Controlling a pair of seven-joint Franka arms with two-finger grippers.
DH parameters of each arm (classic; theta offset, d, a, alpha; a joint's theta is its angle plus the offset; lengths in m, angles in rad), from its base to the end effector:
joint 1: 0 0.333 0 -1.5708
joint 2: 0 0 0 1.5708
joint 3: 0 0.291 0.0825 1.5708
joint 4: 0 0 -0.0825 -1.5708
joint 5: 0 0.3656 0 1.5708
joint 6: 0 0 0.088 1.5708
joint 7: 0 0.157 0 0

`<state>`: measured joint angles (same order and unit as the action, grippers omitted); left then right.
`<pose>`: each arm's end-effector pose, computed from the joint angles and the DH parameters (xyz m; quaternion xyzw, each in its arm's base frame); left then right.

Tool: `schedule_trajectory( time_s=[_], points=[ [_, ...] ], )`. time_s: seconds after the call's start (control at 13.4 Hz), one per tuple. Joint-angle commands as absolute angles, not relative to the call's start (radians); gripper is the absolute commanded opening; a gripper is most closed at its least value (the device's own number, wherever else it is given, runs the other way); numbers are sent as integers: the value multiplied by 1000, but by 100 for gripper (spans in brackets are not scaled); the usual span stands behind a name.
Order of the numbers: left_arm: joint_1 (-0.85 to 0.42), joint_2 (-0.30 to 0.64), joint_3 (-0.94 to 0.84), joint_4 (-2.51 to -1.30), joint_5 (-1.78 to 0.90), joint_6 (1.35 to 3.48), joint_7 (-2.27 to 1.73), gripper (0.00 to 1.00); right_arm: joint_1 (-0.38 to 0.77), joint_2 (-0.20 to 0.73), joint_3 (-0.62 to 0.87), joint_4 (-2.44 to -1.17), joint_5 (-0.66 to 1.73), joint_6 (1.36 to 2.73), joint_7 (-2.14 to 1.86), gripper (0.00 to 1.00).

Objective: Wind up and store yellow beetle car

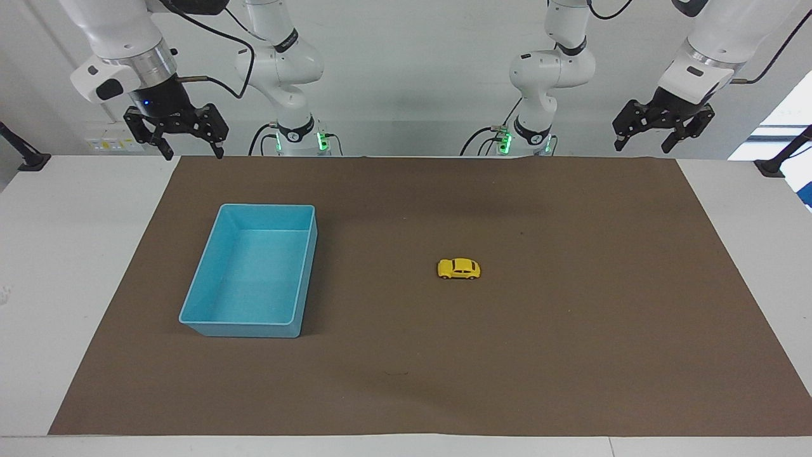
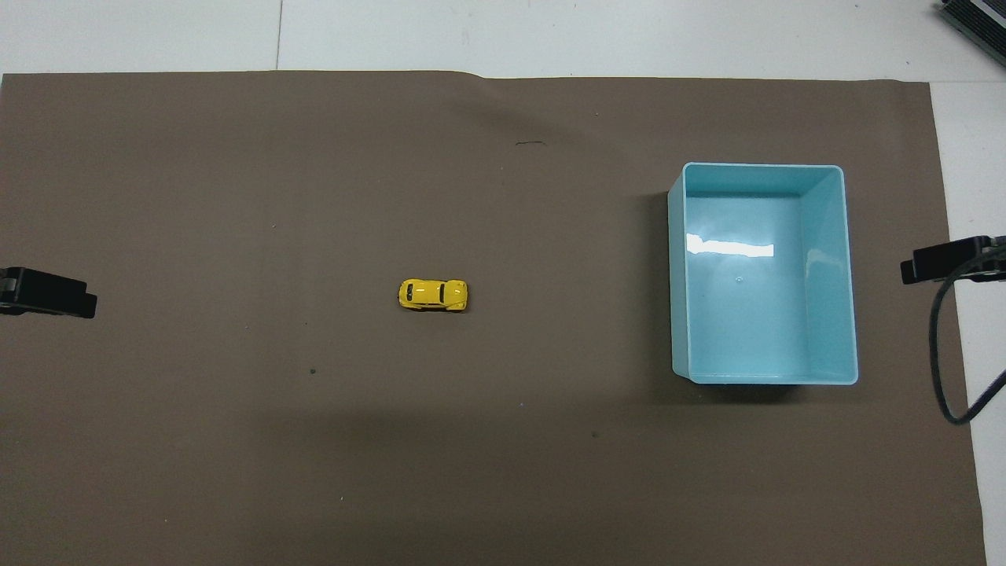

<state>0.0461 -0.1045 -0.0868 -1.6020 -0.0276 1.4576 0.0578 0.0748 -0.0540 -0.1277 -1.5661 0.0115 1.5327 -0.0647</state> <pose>0.4914 -0.0266 0.5795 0.9985 -0.0502 -0.0201 0.0094 0.5174 -0.0271 0.5765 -0.9999 -0.0062 -0.0106 0.0086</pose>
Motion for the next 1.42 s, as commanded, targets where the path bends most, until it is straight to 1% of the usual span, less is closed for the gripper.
schedule_trajectory(
  time_s=[0.0, 1.35],
  points=[
    [58, -135, -94, -1635, -35, 1460, 61, 100, 71, -60, -123, -1569, 23, 1531, -58, 100],
    [54, -132, -94, -1635, -35, 1460, 43, 100, 71, -60, -123, -1569, 23, 1529, -58, 100]
  ],
)
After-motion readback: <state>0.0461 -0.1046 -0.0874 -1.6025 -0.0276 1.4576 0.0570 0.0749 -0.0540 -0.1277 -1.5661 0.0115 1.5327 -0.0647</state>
